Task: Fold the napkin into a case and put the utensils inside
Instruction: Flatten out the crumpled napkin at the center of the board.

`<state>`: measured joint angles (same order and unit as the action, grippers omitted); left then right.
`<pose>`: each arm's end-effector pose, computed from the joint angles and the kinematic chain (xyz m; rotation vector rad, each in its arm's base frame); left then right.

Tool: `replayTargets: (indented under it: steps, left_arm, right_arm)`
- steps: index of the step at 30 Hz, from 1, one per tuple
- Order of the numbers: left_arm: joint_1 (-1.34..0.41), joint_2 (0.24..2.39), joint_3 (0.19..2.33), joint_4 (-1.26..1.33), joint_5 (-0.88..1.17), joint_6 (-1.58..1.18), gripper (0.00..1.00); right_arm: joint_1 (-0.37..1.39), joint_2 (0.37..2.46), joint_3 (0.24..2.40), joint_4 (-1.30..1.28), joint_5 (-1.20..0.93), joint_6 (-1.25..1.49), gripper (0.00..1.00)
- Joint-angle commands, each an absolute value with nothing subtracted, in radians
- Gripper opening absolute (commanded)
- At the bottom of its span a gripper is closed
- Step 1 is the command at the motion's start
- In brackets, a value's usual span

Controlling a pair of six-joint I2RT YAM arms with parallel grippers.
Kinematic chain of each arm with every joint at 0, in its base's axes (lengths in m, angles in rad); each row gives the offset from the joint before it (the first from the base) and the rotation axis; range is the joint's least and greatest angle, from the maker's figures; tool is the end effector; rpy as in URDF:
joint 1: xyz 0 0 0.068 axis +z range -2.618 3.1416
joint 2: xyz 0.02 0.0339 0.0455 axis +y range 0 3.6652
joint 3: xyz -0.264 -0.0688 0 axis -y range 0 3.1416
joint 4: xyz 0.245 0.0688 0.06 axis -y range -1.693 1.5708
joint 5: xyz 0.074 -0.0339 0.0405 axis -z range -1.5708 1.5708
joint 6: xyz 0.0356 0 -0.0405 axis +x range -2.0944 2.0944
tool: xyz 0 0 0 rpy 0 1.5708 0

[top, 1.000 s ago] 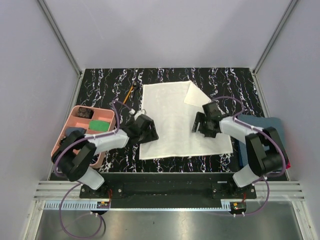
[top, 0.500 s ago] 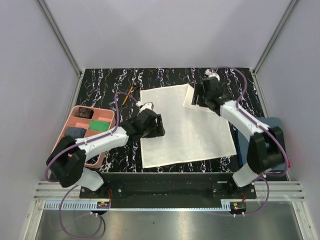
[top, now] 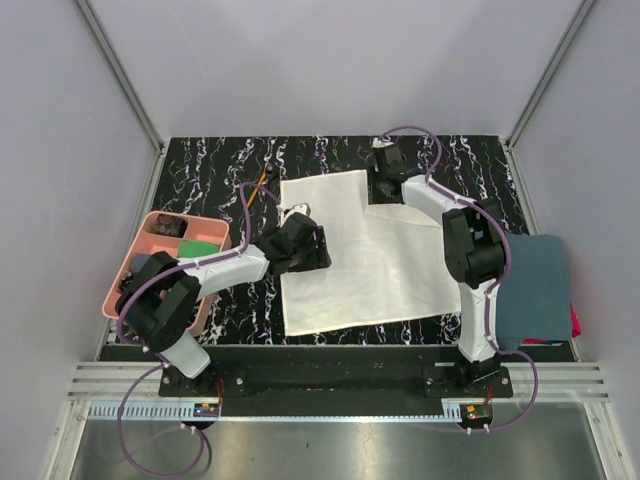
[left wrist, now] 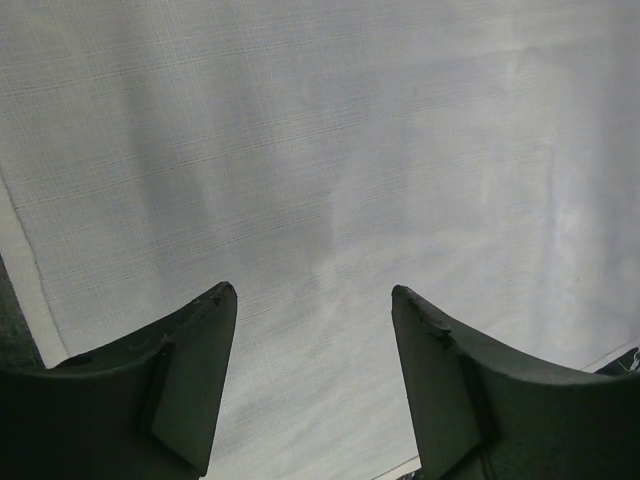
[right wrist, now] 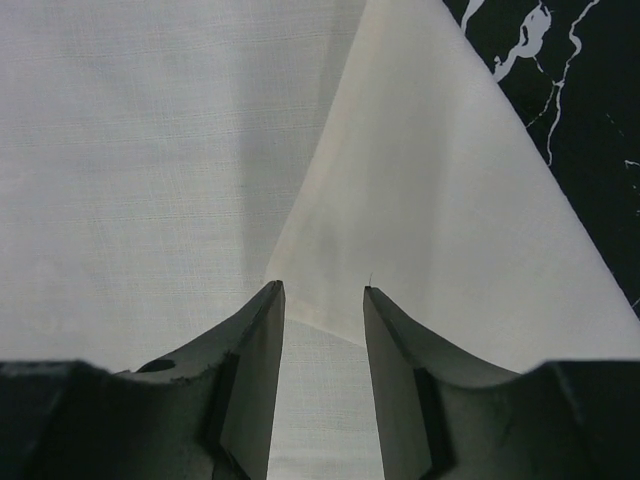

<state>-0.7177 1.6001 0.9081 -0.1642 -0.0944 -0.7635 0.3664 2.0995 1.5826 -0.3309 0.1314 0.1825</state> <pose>0.2481 -0.2121 0.1846 -0.1013 2.4978 -0.5425 0.4387 0.1634 0.1906 -0.1616 2.4056 0.0943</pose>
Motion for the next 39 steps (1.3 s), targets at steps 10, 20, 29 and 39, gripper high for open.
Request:
replayTargets:
  steps: [10, 20, 29, 39]
  left_arm:
    - [-0.718, 1.591, 0.874, -0.101, -0.095, -0.752, 0.66]
    - [-0.701, 1.594, 0.870, -0.098, -0.080, -0.759, 0.66]
    - [-0.695, 1.597, 0.851, -0.094, -0.081, -0.761, 0.66]
    - [-0.689, 1.608, 0.844, -0.084, -0.072, -0.756, 0.66]
  right_arm:
    - [0.422, 2.163, 1.638, -0.344, 0.150, 0.149, 0.45]
    - [0.439, 2.218, 1.647, -0.357, 0.184, 0.129, 0.36]
    - [0.439, 2.178, 1.673, -0.376, 0.216, 0.117, 0.23]
    - [0.437, 2.163, 1.735, -0.403, 0.262, 0.072, 0.00]
